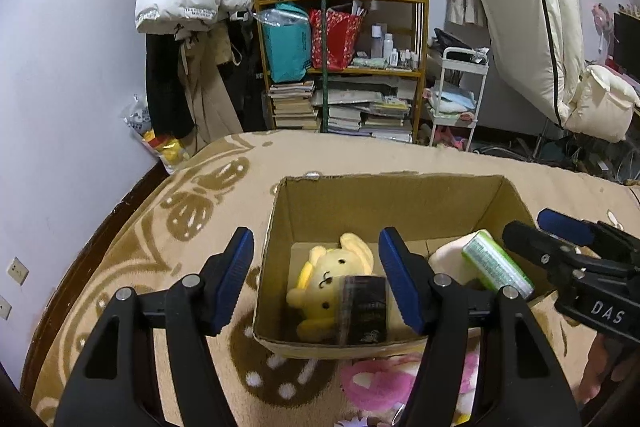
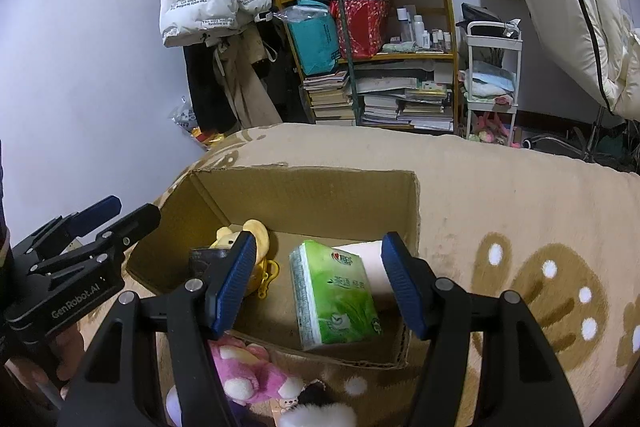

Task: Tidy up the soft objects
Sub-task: 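Open both tools to drop the tissue packs into the box, then move both tools back toward the remaining plush toys beside the box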

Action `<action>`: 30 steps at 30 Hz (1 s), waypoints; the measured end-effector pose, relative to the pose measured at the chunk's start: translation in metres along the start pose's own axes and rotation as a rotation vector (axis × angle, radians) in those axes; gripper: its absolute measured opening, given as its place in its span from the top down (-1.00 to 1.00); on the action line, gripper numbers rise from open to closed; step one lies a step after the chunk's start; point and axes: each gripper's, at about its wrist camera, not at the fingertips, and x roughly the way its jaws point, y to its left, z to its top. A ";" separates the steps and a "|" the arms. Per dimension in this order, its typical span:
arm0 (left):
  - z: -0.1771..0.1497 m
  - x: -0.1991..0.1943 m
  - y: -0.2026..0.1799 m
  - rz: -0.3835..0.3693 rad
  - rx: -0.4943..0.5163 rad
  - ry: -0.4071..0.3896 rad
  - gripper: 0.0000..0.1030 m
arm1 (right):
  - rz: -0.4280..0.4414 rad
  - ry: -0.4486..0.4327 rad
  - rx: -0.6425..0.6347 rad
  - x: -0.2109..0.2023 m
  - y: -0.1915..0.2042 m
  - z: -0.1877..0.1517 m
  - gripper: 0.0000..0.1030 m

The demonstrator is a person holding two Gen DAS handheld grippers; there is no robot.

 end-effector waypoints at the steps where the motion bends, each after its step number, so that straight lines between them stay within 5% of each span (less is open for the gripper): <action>1: 0.000 0.000 0.000 0.002 0.001 0.003 -0.35 | -0.001 -0.001 0.001 0.000 0.000 0.000 -0.33; 10: -0.006 -0.005 0.004 0.008 -0.007 0.027 -0.47 | -0.007 0.008 0.021 -0.005 -0.004 -0.004 -0.46; 20: -0.012 -0.026 0.010 0.014 -0.020 0.029 -0.60 | -0.042 0.001 0.036 -0.019 -0.005 -0.012 -0.91; 24: -0.017 -0.038 0.014 0.016 -0.037 0.030 -0.83 | -0.056 0.010 0.048 -0.024 -0.006 -0.015 -0.92; 30: -0.023 -0.054 0.021 0.015 -0.065 0.052 -0.87 | -0.071 0.005 0.048 -0.039 -0.004 -0.022 -1.00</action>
